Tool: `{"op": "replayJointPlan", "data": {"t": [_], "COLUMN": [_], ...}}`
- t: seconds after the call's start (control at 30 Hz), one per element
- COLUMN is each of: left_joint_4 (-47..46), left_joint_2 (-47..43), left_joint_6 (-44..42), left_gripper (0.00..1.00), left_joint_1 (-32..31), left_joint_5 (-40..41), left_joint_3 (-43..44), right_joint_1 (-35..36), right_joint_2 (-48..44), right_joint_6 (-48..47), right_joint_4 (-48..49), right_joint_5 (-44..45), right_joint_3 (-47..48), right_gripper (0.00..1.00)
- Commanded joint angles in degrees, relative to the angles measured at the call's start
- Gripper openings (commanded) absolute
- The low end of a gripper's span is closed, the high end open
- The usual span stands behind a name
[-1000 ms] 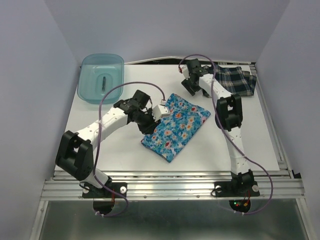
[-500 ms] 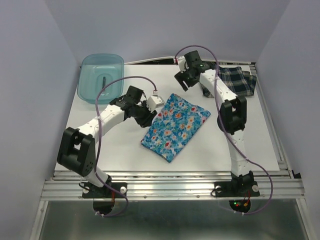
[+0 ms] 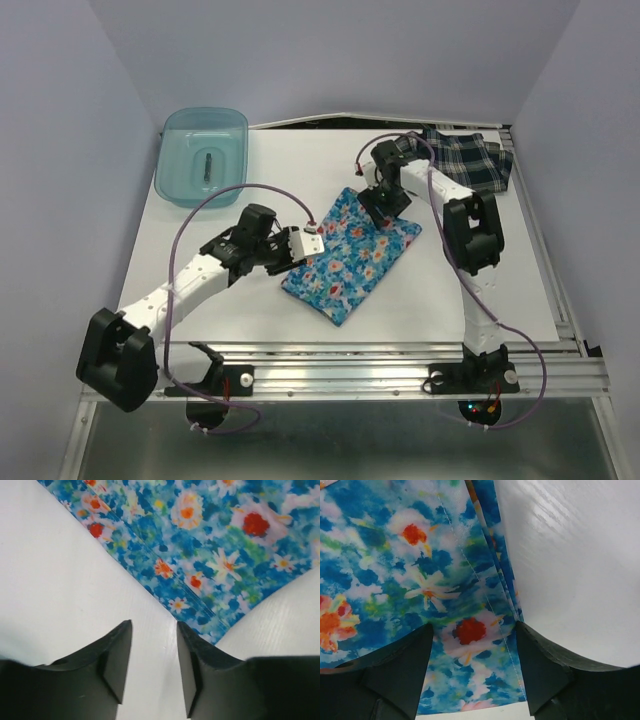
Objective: Fold and stack the skirts
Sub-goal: Fold the skirt
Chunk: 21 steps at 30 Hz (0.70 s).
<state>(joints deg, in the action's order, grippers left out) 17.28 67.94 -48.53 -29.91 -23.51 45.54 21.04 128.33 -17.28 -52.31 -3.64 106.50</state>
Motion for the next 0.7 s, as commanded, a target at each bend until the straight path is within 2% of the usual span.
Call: {"op": "replayJointPlan", "data": {"t": [0.0,0.1,0.2,0.37,0.4,0.43,0.57,0.67], "left_joint_4": [-7.8,-11.4,-14.2,-13.7,-13.1,-12.5,-9.0,-9.5], "left_joint_2": [6.2,12.0,13.9,14.1,13.7,13.6,12.4,11.9], "left_joint_6": [2.5,5.5,8.4,10.6,10.1,9.7,3.7,1.5], "left_gripper": [0.46,0.38,0.3,0.25,0.25,0.25,0.23,0.23], "left_joint_1": [-0.8,-0.6,2.1,5.1,5.2,5.2,4.4,0.8], "left_joint_5": [9.0,14.9,16.6,17.8,17.7,17.3,6.9,5.8], "left_joint_3": [-0.2,-0.4,-0.4,-1.3,-2.0,-2.3,-4.2,-6.7], "right_joint_1": [0.8,1.9,3.5,5.9,6.7,6.7,7.3,6.1], "right_joint_2": [1.5,4.8,7.2,9.2,9.2,9.1,6.0,-2.6], "right_joint_6": [1.4,-0.5,-3.8,-9.6,-9.9,-10.2,-7.3,-5.8], "right_joint_4": [4.1,7.1,11.8,20.2,24.5,26.3,30.7,36.3], "right_joint_5": [-0.1,2.8,7.8,9.9,10.5,10.7,8.1,4.2], "right_joint_3": [1.9,2.5,2.3,2.8,2.7,2.6,5.8,1.2], "right_gripper": [0.72,0.71,0.7,0.71,0.72,0.73,0.78,0.84]}}
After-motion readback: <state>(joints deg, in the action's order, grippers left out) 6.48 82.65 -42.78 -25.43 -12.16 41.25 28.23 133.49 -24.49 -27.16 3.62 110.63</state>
